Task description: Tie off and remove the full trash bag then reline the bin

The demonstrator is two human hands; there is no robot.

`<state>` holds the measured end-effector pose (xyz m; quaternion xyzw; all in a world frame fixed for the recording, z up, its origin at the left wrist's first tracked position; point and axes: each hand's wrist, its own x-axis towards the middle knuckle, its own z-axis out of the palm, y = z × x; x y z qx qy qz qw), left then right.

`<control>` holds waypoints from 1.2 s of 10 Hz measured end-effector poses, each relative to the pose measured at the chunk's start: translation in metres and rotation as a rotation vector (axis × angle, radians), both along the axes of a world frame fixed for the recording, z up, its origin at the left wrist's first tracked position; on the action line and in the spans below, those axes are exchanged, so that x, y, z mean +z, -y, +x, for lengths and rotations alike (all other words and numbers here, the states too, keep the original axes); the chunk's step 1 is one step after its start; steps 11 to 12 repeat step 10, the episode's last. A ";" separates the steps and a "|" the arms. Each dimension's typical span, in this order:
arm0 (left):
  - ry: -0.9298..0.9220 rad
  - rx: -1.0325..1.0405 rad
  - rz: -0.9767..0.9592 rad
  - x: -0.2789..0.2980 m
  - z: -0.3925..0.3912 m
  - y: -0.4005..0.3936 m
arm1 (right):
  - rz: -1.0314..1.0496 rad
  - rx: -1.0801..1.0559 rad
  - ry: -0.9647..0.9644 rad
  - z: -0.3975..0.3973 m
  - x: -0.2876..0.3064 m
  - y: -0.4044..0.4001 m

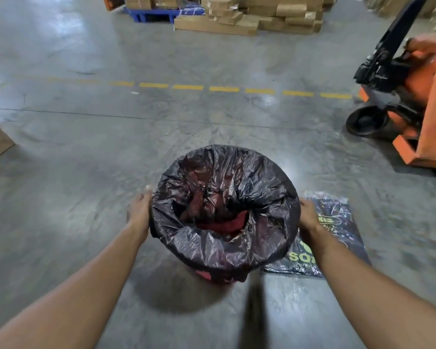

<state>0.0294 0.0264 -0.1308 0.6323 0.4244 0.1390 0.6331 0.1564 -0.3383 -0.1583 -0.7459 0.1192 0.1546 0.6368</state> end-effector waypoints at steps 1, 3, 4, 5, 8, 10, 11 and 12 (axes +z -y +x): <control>0.121 -0.034 -0.026 0.025 -0.011 -0.011 | 0.110 -0.178 0.005 -0.006 0.029 0.005; 0.294 -0.318 -0.087 0.051 -0.031 0.051 | 0.100 -0.039 0.073 -0.045 0.055 -0.022; 0.254 -0.204 0.025 0.048 -0.010 0.056 | -0.030 -0.103 0.121 -0.050 0.060 -0.032; 0.156 -0.227 0.077 0.041 0.005 0.047 | -0.078 -0.126 0.155 -0.043 0.068 -0.032; 0.047 -0.275 0.160 0.030 0.014 0.040 | -0.197 -0.011 0.124 -0.030 0.070 -0.028; -0.063 -0.445 0.267 0.054 0.001 -0.003 | -0.280 0.274 0.038 -0.016 0.109 0.010; -0.063 -0.445 0.267 0.054 0.001 -0.003 | -0.280 0.274 0.038 -0.016 0.109 0.010; -0.063 -0.445 0.267 0.054 0.001 -0.003 | -0.280 0.274 0.038 -0.016 0.109 0.010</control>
